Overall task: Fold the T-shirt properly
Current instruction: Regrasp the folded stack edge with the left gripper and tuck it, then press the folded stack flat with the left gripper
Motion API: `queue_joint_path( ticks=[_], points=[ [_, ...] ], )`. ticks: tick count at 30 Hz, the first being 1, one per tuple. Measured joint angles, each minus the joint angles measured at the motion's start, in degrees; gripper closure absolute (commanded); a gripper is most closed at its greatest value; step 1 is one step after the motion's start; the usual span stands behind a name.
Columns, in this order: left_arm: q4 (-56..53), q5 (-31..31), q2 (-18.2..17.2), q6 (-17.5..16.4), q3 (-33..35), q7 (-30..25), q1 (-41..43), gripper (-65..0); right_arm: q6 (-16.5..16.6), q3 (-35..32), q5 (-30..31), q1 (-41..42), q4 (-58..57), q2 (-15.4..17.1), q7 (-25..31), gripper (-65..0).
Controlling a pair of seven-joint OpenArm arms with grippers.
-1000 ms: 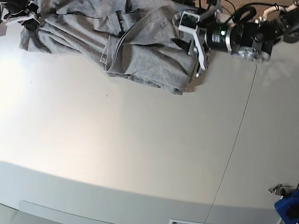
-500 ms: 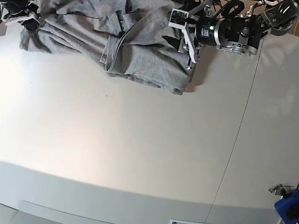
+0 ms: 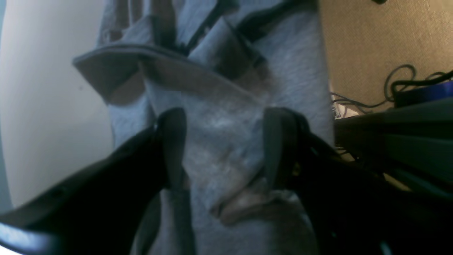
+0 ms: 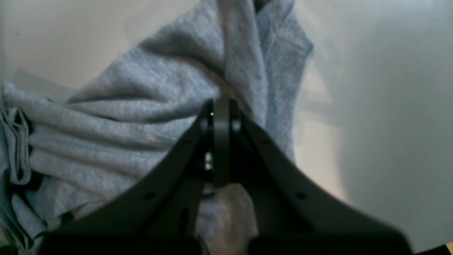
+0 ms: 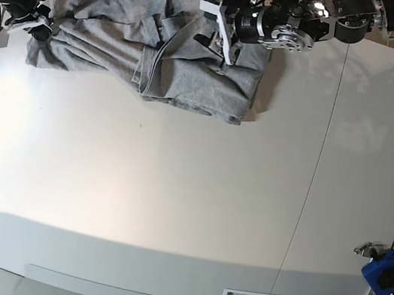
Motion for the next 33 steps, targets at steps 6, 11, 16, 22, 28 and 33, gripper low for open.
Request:
queue_joint_path(
  ticks=[6,11,16,22,28,33],
  points=[
    [-4.5,-1.2,-0.1,-4.9,0.0,0.1,0.0,-34.1,0.0,0.0,0.0,0.0,0.0,0.0,0.0,0.0],
    [-5.6,-1.3,-0.1,-1.4,0.0,-0.1,0.0,-33.4,0.0,0.0,0.0,0.0,0.0,0.0,0.0,0.0],
    [-5.7,-1.3,0.7,-0.6,0.0,-0.2,0.0,-29.0,0.0,0.0,0.0,0.0,0.0,0.0,0.0,0.0],
    [-5.7,-2.4,3.0,-0.8,0.0,-0.4,0.0,-13.3,0.0,0.0,0.0,0.0,0.0,0.0,0.0,0.0],
    [-5.7,-3.0,3.3,-2.1,0.0,-0.4,0.0,0.0,0.0,0.0,0.0,0.0,0.0,0.0,0.0,0.0],
    [-4.8,-4.0,3.2,-1.7,0.0,0.2,0.0,0.0,0.0,0.0,0.0,0.0,0.0,0.0,0.0,0.0]
  ],
)
